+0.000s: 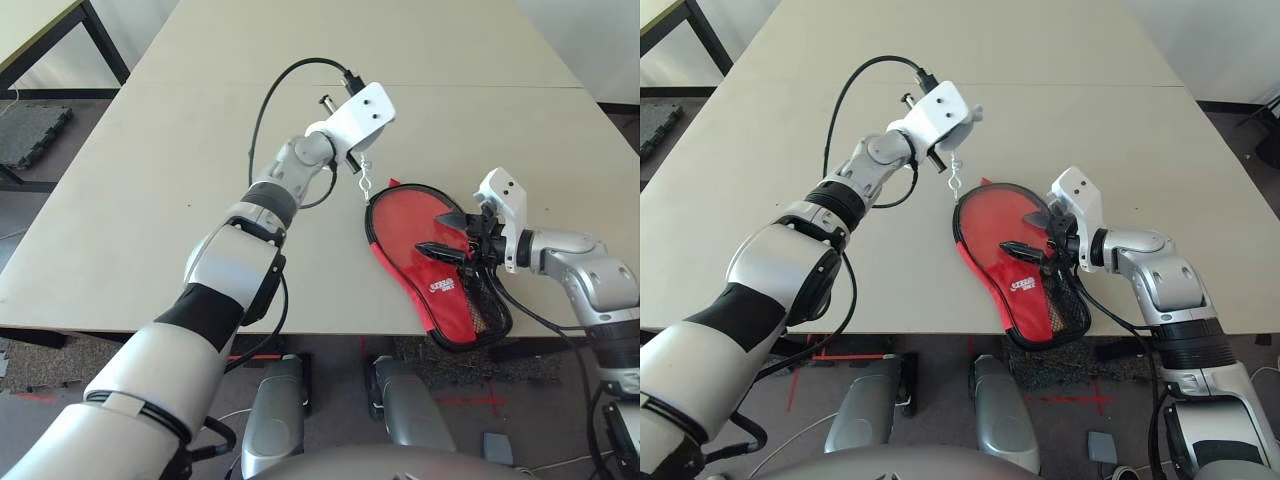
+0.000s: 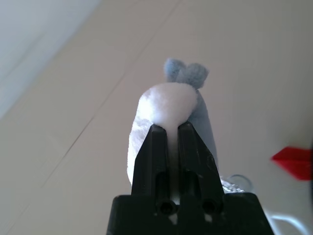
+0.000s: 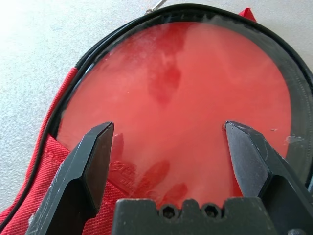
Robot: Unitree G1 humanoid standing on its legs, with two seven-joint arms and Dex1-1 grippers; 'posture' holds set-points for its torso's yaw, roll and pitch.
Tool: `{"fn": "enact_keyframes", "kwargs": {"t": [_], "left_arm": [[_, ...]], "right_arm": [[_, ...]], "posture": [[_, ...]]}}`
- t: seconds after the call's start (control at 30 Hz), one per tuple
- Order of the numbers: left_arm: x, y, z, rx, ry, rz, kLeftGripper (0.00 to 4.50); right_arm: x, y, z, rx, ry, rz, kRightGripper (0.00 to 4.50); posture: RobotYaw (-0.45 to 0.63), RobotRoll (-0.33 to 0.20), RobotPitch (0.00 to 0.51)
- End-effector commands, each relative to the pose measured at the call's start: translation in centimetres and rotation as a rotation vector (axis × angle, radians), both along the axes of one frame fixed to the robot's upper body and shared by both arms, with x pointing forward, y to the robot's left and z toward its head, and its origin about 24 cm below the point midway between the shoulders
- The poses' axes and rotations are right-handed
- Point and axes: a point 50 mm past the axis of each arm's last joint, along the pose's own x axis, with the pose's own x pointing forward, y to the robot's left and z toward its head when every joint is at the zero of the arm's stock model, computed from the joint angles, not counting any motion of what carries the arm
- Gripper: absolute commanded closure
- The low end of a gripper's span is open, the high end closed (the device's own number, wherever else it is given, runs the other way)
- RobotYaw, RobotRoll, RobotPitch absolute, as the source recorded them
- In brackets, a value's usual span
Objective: Store the ping-pong paddle in its case and zip it.
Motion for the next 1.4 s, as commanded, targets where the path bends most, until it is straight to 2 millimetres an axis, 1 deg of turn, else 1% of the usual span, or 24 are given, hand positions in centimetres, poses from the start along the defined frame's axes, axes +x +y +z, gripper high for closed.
{"fn": "enact_keyframes", "kwargs": {"t": [0.03,0.13,0.33,0.43,0.57,0.63,0.73,0.8,0.9,1.0,1.07,1.17,1.3,1.4], "left_arm": [[-0.8,-1.4,-0.6,0.041,0.027,-0.117,4.49],[-1.3,-2.2,-1.3,0.047,0.038,-0.15,4.49],[-1.8,-3.6,-1.3,0.031,0.002,-0.153,4.49],[-2.0,-4.0,-1.5,0.036,0.019,-0.181,4.49],[-2.9,-4.6,-2.9,0.072,0.088,-0.275,4.49],[-3.0,-4.7,-3.2,0.074,0.075,-0.276,4.49],[-2.8,-5.0,-2.5,0.029,0.027,-0.226,4.49],[-2.6,-5.4,-1.1,-0.014,-0.034,-0.185,4.49],[-2.5,-5.9,0.5,-0.059,-0.092,-0.154,4.49],[-2.6,-6.4,1.2,-0.076,-0.122,-0.149,4.49],[-2.9,-6.8,0.9,-0.075,-0.1,-0.173,4.49],[-3.6,-7.4,-1.0,-0.017,-0.033,-0.236,4.49],[-4.2,-7.2,-3.4,0.055,0.055,-0.294,4.49],[-4.5,-7.0,-4.7,0.105,0.112,-0.334,4.49]], "right_arm": [[-1.4,0.1,-3.3,-0.007,0.179,-0.017,0.0],[-1.4,0.1,-3.3,-0.005,0.18,-0.017,0.0],[-1.0,0.3,-3.1,-0.004,0.176,-0.011,0.0],[-0.9,0.4,-3.0,-0.002,0.171,-0.01,0.0],[-0.9,0.4,-3.0,-0.001,0.169,-0.01,0.0],[-0.9,0.4,-3.1,0.0,0.169,-0.009,0.0],[-1.0,0.5,-3.1,0.001,0.171,-0.006,0.0],[-1.0,0.6,-3.2,0.001,0.172,-0.004,0.0],[-1.2,0.7,-3.2,0.003,0.175,-0.003,0.0],[-1.3,0.7,-3.3,0.006,0.175,-0.006,0.0],[-1.4,0.8,-3.3,0.008,0.174,-0.008,0.0],[-1.4,0.9,-3.3,0.01,0.172,-0.011,0.0],[-1.4,0.9,-3.3,0.012,0.171,-0.013,0.0],[-1.4,0.9,-3.3,0.011,0.173,-0.008,0.0]], "posture": [[-0.06,0.0,0.204],[-0.06,0.0,0.204],[-0.05,0.0,0.2],[-0.05,0.0,0.197],[-0.05,0.0,0.197],[-0.06,0.0,0.196],[-0.06,0.0,0.195],[-0.07,0.0,0.197],[-0.09,0.0,0.198],[-0.09,0.0,0.196],[-0.1,0.0,0.194],[-0.1,0.0,0.196],[-0.09,0.0,0.199],[-0.09,0.0,0.2]]}}
